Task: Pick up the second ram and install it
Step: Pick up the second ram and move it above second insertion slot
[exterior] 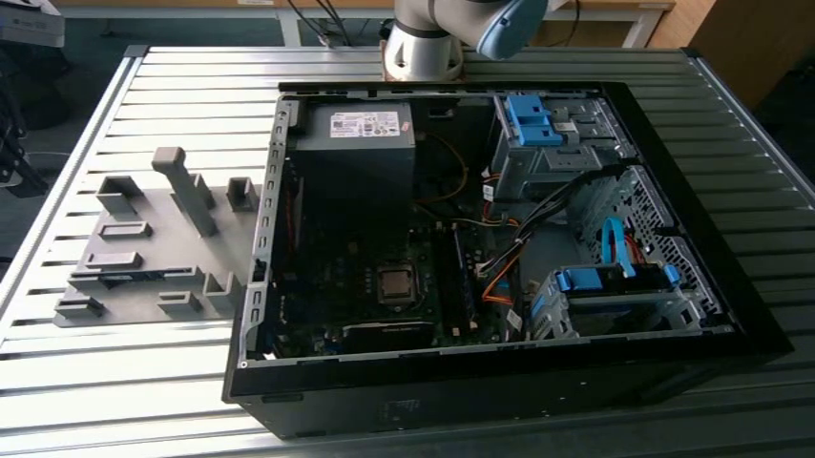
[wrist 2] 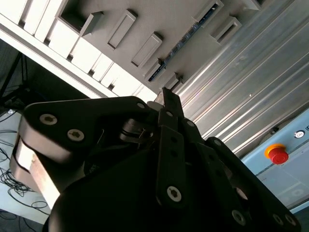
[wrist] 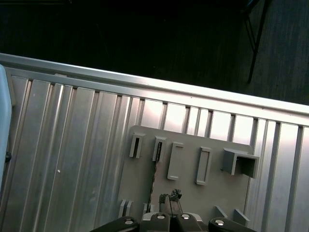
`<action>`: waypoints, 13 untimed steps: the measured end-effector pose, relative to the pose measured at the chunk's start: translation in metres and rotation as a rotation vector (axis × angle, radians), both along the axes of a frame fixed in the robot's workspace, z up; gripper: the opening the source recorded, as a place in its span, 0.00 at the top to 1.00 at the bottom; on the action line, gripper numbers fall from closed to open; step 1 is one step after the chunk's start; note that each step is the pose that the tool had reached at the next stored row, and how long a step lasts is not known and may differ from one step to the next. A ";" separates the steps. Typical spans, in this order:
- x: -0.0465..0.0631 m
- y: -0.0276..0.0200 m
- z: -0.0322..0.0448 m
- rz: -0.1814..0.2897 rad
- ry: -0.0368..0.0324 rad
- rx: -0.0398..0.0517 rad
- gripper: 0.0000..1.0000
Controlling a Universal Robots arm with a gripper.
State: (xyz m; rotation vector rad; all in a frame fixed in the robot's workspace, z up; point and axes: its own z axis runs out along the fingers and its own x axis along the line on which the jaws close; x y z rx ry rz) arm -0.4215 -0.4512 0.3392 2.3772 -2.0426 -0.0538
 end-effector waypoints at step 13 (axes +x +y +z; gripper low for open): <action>0.000 0.0000 0.0000 0.000 0.0000 0.0000 0.75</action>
